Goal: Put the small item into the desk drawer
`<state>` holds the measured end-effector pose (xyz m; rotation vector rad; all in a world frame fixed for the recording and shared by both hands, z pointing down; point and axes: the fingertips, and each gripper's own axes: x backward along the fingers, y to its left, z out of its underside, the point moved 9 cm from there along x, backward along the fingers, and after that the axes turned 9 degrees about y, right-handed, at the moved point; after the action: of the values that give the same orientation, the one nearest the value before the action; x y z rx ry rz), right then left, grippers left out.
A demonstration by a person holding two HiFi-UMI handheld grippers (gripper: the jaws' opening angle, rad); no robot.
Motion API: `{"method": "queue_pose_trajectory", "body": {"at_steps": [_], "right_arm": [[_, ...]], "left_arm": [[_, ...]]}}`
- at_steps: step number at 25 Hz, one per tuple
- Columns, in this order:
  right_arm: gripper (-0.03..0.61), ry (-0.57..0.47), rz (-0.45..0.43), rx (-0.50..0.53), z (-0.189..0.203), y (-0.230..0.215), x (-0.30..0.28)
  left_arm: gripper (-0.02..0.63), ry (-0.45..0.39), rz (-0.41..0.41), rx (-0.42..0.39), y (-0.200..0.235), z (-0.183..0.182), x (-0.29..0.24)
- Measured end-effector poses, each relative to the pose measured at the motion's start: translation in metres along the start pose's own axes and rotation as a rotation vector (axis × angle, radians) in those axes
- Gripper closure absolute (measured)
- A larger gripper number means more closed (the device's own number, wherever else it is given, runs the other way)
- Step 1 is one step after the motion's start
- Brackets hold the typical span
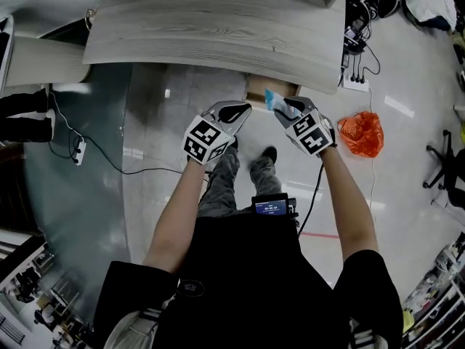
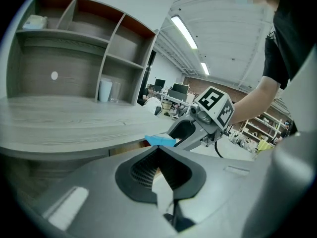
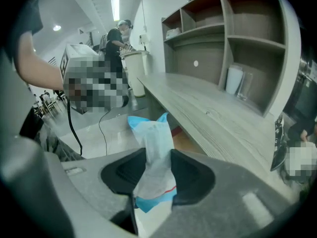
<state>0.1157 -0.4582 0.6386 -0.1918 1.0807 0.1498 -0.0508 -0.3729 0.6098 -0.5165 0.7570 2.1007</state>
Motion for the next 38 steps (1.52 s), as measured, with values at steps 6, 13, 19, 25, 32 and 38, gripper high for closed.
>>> {"method": "queue_pose_trajectory", "body": {"at_steps": [6, 13, 19, 25, 32, 38], "right_arm": [[0.416, 0.080, -0.002, 0.032, 0.004, -0.011, -0.033], [0.416, 0.151, -0.008, 0.065, 0.010, -0.021, -0.072], [0.416, 0.182, -0.030, 0.066, 0.012, -0.022, -0.098], [0.416, 0.216, -0.022, 0.058, 0.006, -0.019, -0.121], [0.414, 0.264, -0.005, 0.075, 0.002, -0.023, -0.139], [0.414, 0.288, -0.008, 0.091, 0.006, -0.022, -0.145]], "left_arm": [[0.612, 0.006, -0.008, 0.025, 0.010, 0.013, -0.013], [0.614, 0.002, -0.026, 0.055, 0.022, 0.025, -0.027], [0.613, 0.000, -0.034, 0.071, 0.027, 0.035, -0.030], [0.612, 0.005, -0.047, 0.096, 0.034, 0.048, -0.019], [0.612, 0.011, -0.062, 0.116, 0.041, 0.057, -0.012], [0.612, 0.008, -0.065, 0.121, 0.046, 0.059, -0.009]]}}
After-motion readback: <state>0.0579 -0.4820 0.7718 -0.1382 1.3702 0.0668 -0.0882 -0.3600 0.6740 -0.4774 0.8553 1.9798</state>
